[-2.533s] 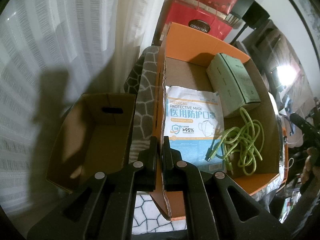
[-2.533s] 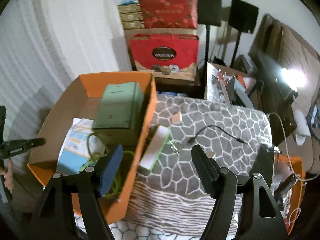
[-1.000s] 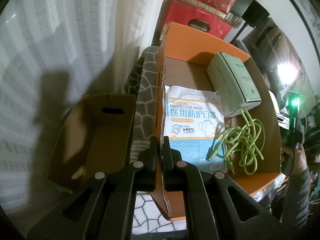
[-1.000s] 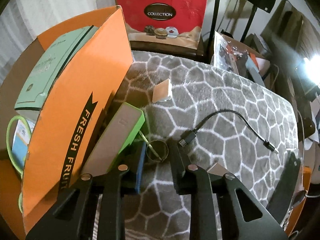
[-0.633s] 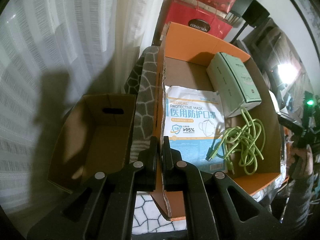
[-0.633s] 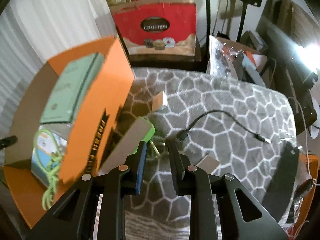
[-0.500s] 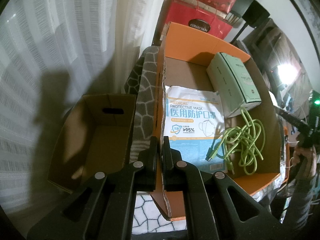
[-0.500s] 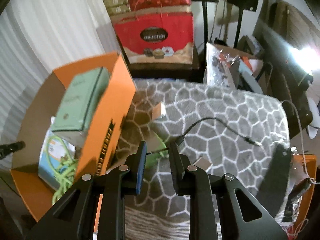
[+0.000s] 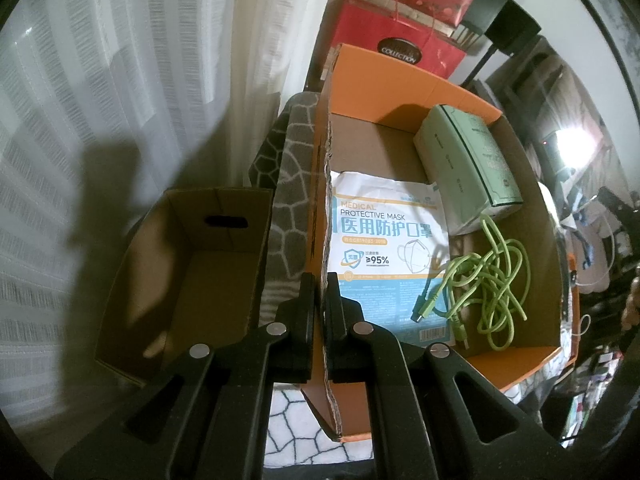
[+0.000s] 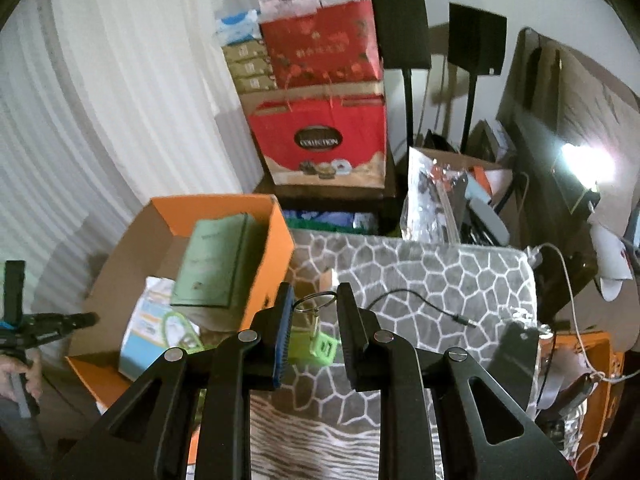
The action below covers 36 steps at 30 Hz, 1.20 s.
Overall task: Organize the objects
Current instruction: 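Close the right tool on the green power bank, then carry the power bank into the box with the right tool and release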
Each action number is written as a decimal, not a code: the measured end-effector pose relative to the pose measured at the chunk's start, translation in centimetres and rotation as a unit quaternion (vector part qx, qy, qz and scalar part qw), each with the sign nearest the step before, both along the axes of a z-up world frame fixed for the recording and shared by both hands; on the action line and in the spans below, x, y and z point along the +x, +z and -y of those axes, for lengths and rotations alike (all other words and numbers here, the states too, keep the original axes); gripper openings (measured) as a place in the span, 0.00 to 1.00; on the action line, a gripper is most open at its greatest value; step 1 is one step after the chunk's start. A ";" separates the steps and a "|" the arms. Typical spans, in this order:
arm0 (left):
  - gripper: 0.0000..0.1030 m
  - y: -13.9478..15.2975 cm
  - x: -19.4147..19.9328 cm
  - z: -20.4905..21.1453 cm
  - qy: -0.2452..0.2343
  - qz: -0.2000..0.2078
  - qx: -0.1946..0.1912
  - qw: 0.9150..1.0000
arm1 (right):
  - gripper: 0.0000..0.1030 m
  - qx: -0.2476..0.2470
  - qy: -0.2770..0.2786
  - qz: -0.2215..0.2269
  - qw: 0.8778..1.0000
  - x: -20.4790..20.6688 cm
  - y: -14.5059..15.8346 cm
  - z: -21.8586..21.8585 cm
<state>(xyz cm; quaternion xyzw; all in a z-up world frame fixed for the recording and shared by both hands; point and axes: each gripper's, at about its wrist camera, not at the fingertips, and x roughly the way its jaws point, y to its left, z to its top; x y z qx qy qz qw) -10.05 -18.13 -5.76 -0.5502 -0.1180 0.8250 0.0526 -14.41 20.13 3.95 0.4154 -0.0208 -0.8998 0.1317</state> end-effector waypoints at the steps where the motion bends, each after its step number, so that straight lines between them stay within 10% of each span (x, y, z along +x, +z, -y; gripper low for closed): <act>1: 0.04 0.0 0.0 0.0 0.000 0.000 0.000 1.000 | 0.20 -0.001 0.002 -0.004 1.000 0.2 0.5 0.2; 36: 0.04 -0.1 0.1 0.1 0.001 0.002 -0.001 1.000 | 0.20 -0.036 0.165 -0.057 0.984 5.5 10.1 14.5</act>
